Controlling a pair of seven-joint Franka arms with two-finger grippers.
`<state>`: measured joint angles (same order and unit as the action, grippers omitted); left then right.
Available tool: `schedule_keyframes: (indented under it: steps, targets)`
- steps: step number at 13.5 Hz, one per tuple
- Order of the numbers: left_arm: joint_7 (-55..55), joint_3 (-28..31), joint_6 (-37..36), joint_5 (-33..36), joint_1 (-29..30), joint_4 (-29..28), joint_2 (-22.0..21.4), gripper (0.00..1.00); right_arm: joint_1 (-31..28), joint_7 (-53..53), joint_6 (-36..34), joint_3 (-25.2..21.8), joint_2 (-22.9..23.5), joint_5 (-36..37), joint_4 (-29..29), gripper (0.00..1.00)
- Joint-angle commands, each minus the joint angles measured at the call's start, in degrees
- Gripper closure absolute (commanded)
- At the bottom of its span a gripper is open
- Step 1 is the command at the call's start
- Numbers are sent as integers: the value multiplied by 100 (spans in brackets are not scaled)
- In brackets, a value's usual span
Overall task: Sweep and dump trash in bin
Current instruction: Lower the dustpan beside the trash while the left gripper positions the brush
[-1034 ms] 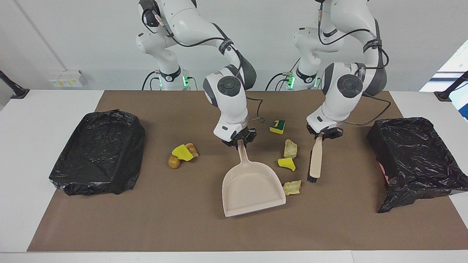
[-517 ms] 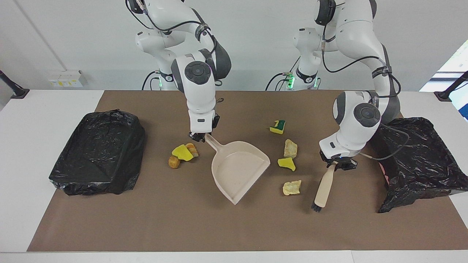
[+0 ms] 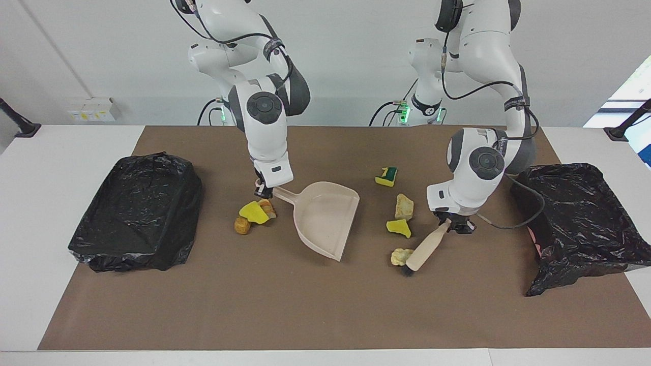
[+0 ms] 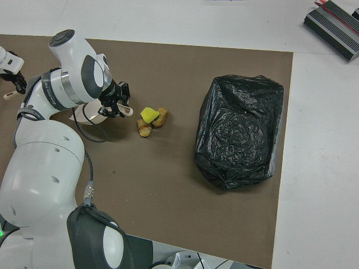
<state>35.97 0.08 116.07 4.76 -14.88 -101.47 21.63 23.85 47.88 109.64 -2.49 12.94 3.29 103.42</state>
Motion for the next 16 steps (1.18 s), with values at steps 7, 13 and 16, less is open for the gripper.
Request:
schedule_keyframes:
  steps: [7, 13, 16]
  targets:
    - [-1194, 62, -340, -63, -673, -1314, -1213, 100, 366, 221, 531, 73, -915, 93, 1381, 100]
    - [-3303, 97, -620, -63, -630, -1568, -1837, 100, 366, 995, 1016, 64, -1092, 93, 1848, 100]
    - [-3843, 98, -123, -63, -403, -2016, -2014, 100, 384, 794, 823, 64, -1109, 84, 1848, 100]
